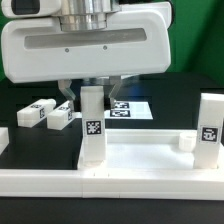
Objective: Assemble desk
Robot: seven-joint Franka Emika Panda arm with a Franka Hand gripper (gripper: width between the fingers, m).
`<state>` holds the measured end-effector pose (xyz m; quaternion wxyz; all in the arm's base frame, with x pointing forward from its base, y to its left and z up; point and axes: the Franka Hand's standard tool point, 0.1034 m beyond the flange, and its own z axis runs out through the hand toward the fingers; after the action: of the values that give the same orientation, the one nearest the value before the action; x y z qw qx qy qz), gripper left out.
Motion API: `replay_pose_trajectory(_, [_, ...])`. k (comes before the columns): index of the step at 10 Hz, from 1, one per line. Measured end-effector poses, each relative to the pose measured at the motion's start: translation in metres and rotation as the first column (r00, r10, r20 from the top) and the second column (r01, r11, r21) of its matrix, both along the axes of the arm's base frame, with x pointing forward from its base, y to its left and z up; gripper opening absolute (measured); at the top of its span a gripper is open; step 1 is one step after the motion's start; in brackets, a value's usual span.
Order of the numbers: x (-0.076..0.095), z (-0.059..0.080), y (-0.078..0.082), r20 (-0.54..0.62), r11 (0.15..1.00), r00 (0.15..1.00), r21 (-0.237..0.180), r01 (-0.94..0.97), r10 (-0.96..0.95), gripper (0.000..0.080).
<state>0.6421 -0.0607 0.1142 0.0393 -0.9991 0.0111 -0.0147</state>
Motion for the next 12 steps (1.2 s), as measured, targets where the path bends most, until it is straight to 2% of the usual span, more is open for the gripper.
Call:
replay_pose_trajectory(2, [0.0,0.0,0.0,-0.002,1.0,1.0,0.001,0.025,-0.025,0.0288])
replay_pose_trajectory(4, [-0.001,-0.001,-0.003,-0.015,0.984,0.983,0.004,0.181,-0.181,0.0288])
replay_pose_trajectory(8, [-0.001,-0.002,-0.008,-0.037,0.859,0.858,0.01,0.512,-0.512,0.0288])
replay_pose_trajectory(10, [-0.003,-0.002,-0.011,-0.056,0.677,0.676,0.004,0.736,-0.735,0.0288])
replay_pose_trajectory(11, [-0.004,-0.002,-0.01,-0.06,0.619,0.618,-0.006,0.785,-0.784,0.0288])
replay_pose_trajectory(12, [-0.005,-0.002,-0.011,-0.066,0.517,0.515,-0.013,0.856,-0.855,0.0288])
